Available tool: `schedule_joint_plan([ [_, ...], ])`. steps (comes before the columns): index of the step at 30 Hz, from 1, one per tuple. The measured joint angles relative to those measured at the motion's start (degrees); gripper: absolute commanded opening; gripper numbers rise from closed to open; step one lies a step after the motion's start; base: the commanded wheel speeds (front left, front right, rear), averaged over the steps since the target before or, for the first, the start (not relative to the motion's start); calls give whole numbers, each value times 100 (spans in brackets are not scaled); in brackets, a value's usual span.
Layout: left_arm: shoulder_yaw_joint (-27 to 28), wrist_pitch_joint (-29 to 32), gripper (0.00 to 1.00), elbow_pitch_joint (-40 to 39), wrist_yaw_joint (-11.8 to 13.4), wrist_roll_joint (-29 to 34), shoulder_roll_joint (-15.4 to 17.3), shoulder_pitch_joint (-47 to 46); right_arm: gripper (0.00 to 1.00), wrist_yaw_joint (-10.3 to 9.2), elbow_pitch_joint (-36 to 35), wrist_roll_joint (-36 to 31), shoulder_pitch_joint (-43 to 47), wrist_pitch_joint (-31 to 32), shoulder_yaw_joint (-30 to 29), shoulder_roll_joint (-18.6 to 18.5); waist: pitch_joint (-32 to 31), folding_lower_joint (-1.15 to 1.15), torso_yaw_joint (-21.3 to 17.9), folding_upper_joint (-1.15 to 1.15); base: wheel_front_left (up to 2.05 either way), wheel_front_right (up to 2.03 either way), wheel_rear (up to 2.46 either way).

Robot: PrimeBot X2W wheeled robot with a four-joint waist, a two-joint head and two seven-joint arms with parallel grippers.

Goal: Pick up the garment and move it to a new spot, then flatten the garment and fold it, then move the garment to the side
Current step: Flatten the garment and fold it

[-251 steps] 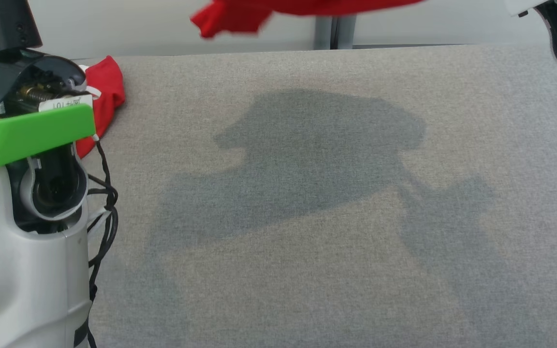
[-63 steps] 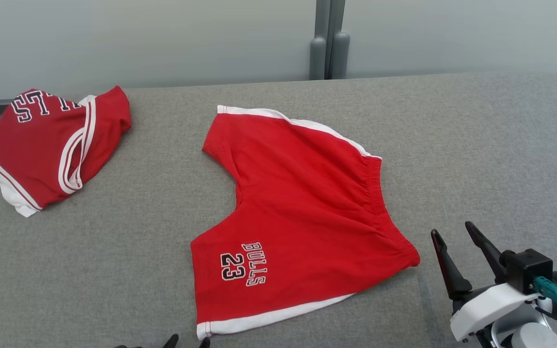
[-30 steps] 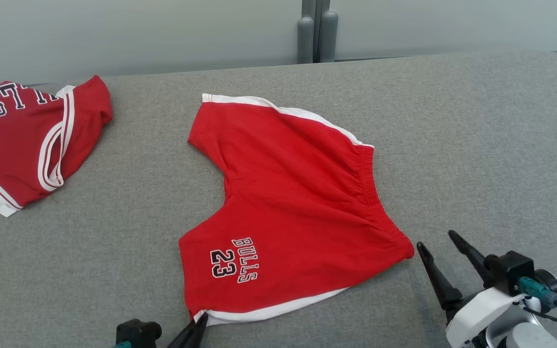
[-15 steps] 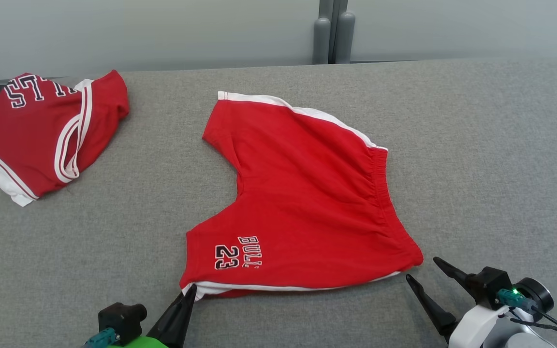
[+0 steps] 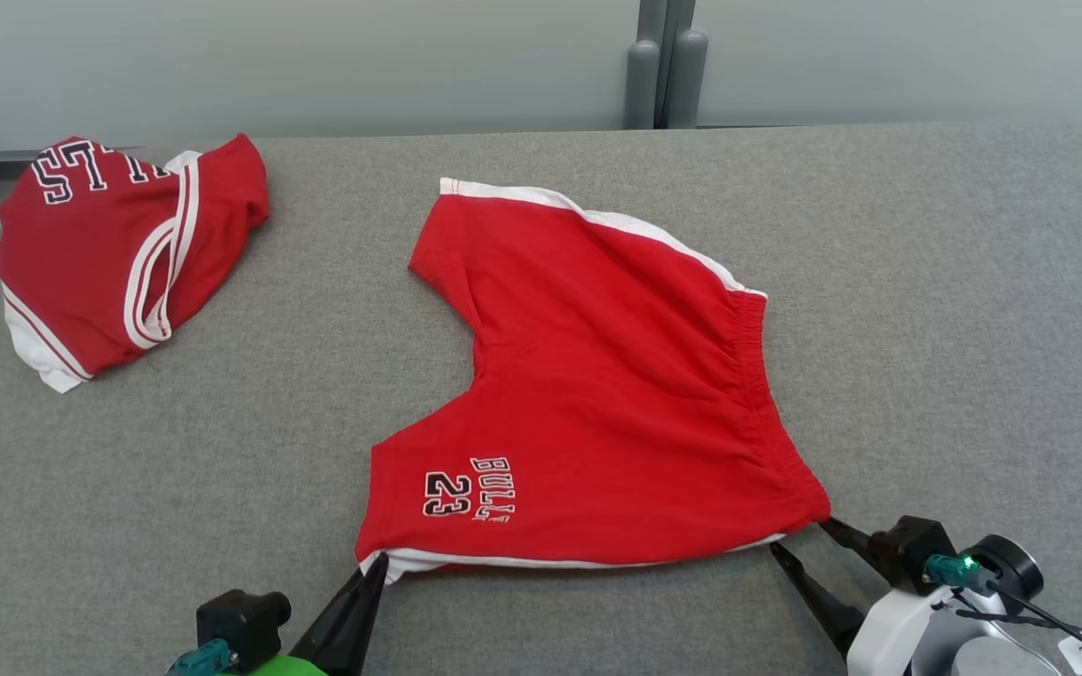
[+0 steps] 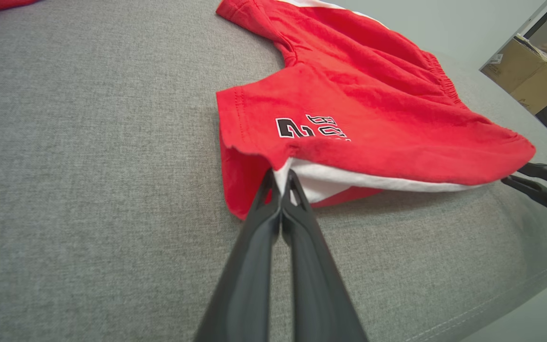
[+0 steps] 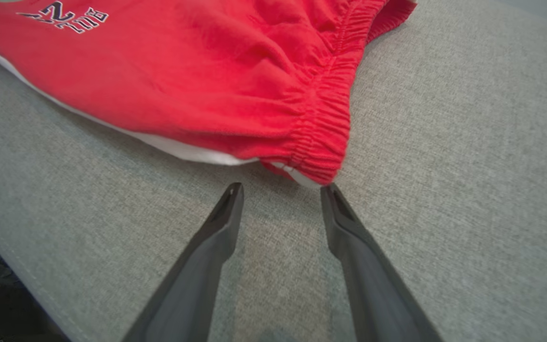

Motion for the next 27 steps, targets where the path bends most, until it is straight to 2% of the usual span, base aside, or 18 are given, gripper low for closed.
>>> schedule_joint_plan([
  [7, 0, -18, 0, -5, 0, 0, 2, 1, 81, 1, 197, 1, -271, -8, 155, 111, -14, 0, -5, 0, 0, 0, 0],
  [10, 0, -18, 0, -14, -1, 0, 3, 1, 66, 1, 256, 16, -338, -15, 238, 122, -11, 0, -22, 0, 0, 0, 0],
  [12, 1, -19, 0, -31, -1, 0, 4, 1, 45, 3, 285, 46, -400, -62, 356, 126, -2, 0, -35, 0, 0, 0, 0],
  [13, 2, -20, 0, -34, -1, 0, 4, 1, 27, 5, 287, 46, -435, -65, 394, 129, 1, 0, -38, 0, 0, 0, 0],
  [15, 9, -51, 0, -36, -1, 0, 4, 1, 0, 7, 283, 53, -484, -71, 463, 130, 7, 0, -44, 0, 0, 0, 0],
  [21, 189, -154, 0, -146, 1, 0, 1, -3, 0, 8, 193, 218, -547, -131, 378, 125, 13, 0, -74, 0, 0, 0, 0],
  [27, 584, -335, 0, -646, 16, -123, -121, -158, 0, 8, -156, 365, -563, -183, 43, 91, 2, 0, -122, 0, 0, 0, 0],
])
